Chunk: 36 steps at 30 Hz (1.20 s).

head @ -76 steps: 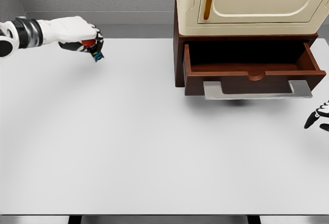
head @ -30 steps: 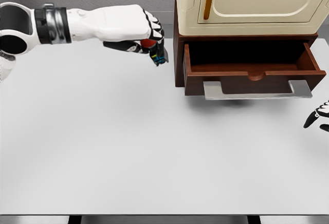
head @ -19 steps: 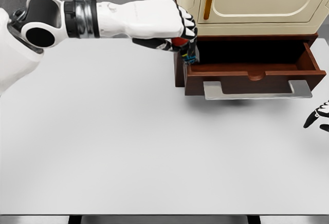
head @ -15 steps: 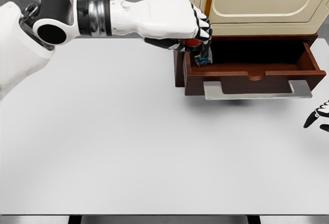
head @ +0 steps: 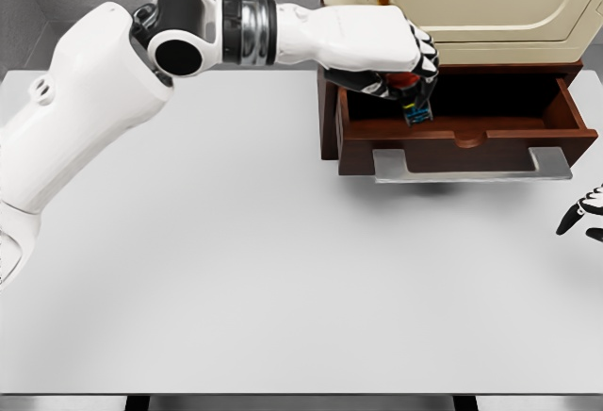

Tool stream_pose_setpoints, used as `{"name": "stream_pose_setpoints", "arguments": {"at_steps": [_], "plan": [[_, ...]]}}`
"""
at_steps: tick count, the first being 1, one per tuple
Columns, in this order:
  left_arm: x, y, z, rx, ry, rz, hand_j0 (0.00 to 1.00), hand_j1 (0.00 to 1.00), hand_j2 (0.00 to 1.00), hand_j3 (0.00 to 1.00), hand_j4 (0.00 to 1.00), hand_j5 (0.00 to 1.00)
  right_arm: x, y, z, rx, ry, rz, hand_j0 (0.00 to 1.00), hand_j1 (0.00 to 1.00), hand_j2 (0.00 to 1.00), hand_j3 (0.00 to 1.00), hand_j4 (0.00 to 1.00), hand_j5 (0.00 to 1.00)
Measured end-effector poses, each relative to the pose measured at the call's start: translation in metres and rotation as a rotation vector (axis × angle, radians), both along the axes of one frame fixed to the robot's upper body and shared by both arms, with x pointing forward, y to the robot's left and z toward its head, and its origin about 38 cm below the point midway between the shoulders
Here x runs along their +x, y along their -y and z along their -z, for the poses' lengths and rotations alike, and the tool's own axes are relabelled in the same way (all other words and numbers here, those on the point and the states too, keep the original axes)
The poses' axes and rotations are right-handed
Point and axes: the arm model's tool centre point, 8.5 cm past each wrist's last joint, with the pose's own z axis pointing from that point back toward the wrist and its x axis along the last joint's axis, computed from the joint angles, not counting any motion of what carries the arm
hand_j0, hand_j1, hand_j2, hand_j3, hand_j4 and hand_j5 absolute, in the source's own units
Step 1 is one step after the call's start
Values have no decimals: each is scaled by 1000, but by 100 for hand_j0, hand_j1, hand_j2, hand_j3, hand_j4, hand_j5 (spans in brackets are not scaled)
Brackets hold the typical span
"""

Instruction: Put the switch into the drawer with left arm, and close the drawer with right arm

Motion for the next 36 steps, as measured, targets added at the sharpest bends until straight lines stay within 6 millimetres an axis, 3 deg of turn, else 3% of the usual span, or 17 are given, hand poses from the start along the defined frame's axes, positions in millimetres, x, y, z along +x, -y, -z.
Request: {"name": "stream_pose_setpoints", "arguments": {"at_steps": [10, 14, 21, 30, 36], "plan": [[-3, 13, 4, -2, -3, 17, 44, 44, 44, 44, 44, 44, 0, 0, 0, 0, 0, 0, 53, 53, 53, 53, 53, 53], [9, 12, 12, -8, -38, -19, 46, 46, 46, 46, 46, 46, 0, 0, 0, -1, 0, 0, 53, 53, 53, 53, 53, 53], [16, 9, 6, -39, -49, -40, 52, 52, 52, 52, 52, 52, 0, 0, 0, 0, 0, 0, 53, 53, 53, 53, 53, 53], [18, 5, -1, -62, -45, -50, 86, 86, 86, 86, 86, 86, 0, 0, 0, 0, 0, 0, 53, 53, 53, 53, 53, 53], [17, 7, -4, -71, -42, -44, 89, 89, 89, 89, 89, 89, 0, 0, 0, 0, 0, 0, 53, 53, 53, 53, 53, 53]]}}
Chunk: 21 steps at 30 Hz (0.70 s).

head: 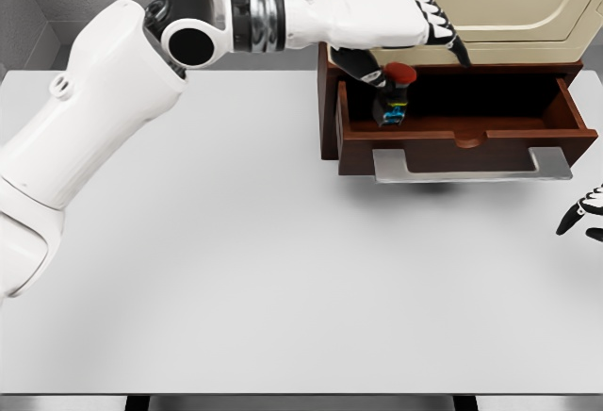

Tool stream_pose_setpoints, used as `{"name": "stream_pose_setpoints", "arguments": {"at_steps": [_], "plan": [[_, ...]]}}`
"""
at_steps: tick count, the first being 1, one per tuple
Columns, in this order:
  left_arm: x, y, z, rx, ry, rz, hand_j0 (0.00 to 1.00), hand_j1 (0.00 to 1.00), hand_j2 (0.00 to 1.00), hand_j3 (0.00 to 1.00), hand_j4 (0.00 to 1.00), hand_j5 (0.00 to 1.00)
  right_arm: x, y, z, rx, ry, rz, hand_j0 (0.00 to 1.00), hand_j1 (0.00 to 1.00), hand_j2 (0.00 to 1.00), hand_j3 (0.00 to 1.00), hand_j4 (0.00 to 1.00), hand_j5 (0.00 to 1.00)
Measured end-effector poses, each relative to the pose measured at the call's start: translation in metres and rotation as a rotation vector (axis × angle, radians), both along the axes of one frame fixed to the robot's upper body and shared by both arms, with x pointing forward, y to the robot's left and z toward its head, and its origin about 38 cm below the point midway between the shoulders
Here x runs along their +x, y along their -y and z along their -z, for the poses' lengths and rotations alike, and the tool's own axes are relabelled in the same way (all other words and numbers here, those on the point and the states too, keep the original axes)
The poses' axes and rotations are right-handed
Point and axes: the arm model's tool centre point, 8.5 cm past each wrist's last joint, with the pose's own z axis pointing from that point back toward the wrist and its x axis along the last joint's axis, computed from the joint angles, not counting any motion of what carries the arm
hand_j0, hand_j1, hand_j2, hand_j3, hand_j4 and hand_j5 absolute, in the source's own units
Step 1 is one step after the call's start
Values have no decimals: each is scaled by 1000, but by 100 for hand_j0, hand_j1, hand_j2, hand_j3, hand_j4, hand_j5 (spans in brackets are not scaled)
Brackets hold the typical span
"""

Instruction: Put the switch into the drawer with left arm, and close the drawer with right arm

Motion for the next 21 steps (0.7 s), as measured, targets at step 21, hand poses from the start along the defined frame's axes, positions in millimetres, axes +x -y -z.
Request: {"name": "stream_pose_setpoints", "arguments": {"at_steps": [21], "plan": [[-18, 41, 12, 24, -13, 80, 90, 90, 90, 90, 90, 90, 5, -1, -11, -4, 19, -10, 52, 52, 52, 52, 52, 52]]}}
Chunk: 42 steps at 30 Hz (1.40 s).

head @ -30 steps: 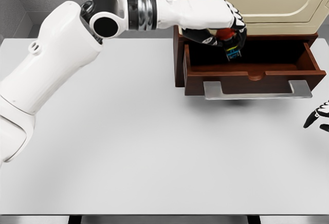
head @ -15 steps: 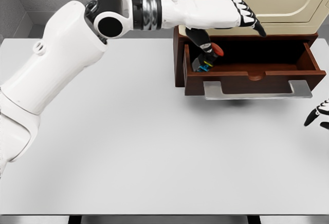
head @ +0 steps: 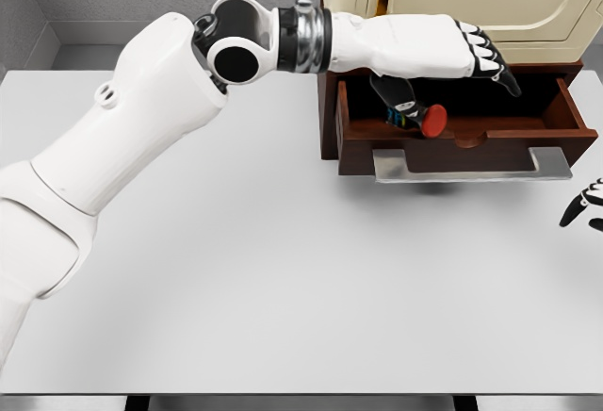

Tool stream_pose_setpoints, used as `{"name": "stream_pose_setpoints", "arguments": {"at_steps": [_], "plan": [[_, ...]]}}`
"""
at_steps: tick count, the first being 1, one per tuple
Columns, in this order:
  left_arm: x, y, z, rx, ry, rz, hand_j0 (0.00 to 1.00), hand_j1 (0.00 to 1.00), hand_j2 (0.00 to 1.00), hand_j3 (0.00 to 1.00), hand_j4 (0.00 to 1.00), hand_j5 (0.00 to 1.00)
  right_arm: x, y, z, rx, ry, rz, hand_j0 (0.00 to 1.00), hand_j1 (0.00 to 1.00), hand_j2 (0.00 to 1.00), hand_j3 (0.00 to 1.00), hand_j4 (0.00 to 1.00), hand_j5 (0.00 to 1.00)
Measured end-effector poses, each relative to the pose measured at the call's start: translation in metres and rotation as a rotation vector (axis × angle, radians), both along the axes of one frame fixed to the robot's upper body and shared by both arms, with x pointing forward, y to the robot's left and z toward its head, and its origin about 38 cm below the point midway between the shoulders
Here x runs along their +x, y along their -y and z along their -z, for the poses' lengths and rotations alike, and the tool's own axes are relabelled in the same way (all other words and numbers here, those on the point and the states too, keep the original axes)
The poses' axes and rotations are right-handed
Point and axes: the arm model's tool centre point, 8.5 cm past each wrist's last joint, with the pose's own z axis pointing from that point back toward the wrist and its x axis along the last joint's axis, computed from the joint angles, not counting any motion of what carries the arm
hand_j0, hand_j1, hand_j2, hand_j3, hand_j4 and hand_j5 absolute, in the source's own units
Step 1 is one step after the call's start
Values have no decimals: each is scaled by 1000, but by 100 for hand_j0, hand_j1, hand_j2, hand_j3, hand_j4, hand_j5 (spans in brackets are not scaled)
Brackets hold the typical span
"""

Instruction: Put the switch into the drawer with left arm, and close the drawer with right arm

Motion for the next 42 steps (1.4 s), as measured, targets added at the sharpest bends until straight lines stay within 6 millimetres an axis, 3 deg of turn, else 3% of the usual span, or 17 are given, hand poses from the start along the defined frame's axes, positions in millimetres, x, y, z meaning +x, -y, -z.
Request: {"name": "stream_pose_setpoints", "arguments": {"at_steps": [7, 16, 20, 24, 26, 30, 34, 36, 42], "plan": [[2, 2, -13, -3, 24, -4, 89, 89, 89, 89, 89, 89, 2, 0, -3, -5, 7, -3, 53, 53, 53, 53, 53, 53], [1, 9, -11, 14, 47, -7, 90, 90, 90, 90, 90, 90, 2, -2, -1, -9, -4, -9, 53, 53, 53, 53, 53, 53], [-26, -26, -44, -90, 31, 87, 89, 89, 89, 89, 89, 89, 2, -2, 0, -8, -7, -11, 53, 53, 53, 53, 53, 53], [-73, -88, -86, -179, -34, 213, 88, 88, 88, 88, 88, 88, 1, -2, 1, -8, -9, -11, 53, 53, 53, 53, 53, 53], [-91, -96, -112, -152, -101, 252, 89, 89, 89, 89, 89, 89, 1, -2, 1, -8, -10, -11, 53, 53, 53, 53, 53, 53], [-79, -82, -78, -62, -572, 46, 93, 93, 93, 93, 93, 93, 1, -2, 1, -8, -10, -11, 53, 53, 53, 53, 53, 53], [-72, -77, -58, 22, -869, -107, 93, 93, 93, 93, 93, 93, 1, -2, 2, -7, -12, -12, 53, 53, 53, 53, 53, 53], [-69, -79, -57, 38, -961, -170, 99, 99, 99, 99, 99, 99, 1, -3, 2, -7, -13, -12, 53, 53, 53, 53, 53, 53], [-58, -86, -56, -16, -1089, -308, 99, 99, 99, 99, 99, 99, 1, -3, 3, -7, -16, -12, 53, 53, 53, 53, 53, 53]]}}
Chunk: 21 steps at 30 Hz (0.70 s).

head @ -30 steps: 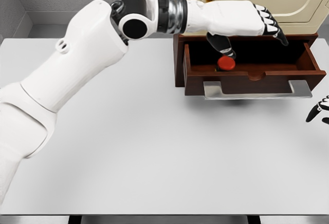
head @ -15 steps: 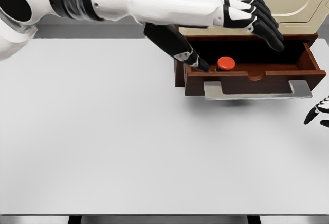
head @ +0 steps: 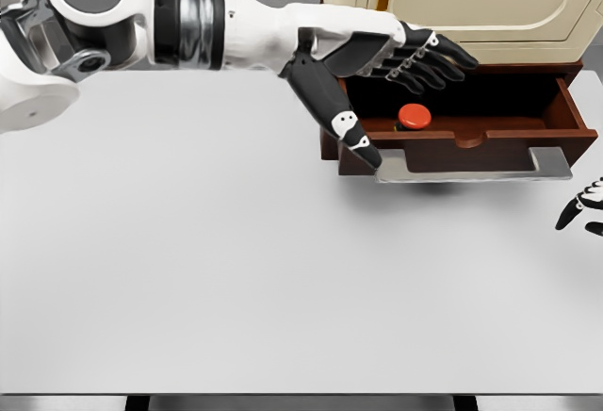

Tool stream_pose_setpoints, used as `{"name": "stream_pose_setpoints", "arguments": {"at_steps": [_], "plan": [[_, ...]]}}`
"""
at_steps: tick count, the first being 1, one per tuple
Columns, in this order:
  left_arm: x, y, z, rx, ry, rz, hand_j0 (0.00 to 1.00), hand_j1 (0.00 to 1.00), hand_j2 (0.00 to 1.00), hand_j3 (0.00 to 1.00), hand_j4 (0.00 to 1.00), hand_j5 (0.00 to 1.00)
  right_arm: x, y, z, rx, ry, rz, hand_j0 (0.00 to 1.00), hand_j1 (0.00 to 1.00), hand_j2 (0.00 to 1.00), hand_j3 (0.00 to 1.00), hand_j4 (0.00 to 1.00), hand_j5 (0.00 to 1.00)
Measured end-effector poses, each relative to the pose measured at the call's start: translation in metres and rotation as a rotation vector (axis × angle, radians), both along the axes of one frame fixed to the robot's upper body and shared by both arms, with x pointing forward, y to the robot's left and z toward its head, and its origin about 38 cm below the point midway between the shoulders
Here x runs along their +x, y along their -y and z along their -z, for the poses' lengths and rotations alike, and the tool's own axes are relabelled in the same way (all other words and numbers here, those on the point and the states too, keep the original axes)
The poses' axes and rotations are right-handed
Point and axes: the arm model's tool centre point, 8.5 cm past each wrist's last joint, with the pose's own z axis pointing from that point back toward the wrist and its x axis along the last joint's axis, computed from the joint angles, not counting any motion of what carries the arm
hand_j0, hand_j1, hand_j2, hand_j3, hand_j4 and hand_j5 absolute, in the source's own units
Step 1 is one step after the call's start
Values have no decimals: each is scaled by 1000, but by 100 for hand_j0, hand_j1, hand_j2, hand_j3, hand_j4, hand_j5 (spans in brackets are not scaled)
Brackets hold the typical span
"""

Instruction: Put the switch into the drawer with left arm, and close the drawer with right arm

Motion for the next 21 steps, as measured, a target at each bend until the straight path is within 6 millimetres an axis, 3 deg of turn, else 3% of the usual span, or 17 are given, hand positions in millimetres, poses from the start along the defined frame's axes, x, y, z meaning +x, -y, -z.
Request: {"name": "stream_pose_setpoints", "arguments": {"at_steps": [6, 16, 21], "plan": [[12, -5, 12, 31, -48, -133, 100, 100, 100, 100, 100, 100, 0, 0, 0, 0, 1, 0, 53, 53, 53, 53, 53, 53], [24, -5, 36, -11, -284, -156, 100, 100, 100, 100, 100, 100, 0, 0, 0, 0, -1, 0, 53, 53, 53, 53, 53, 53], [33, -2, 47, -5, -323, -163, 100, 100, 100, 100, 100, 100, 0, 0, 0, 0, -1, 0, 53, 53, 53, 53, 53, 53]]}}
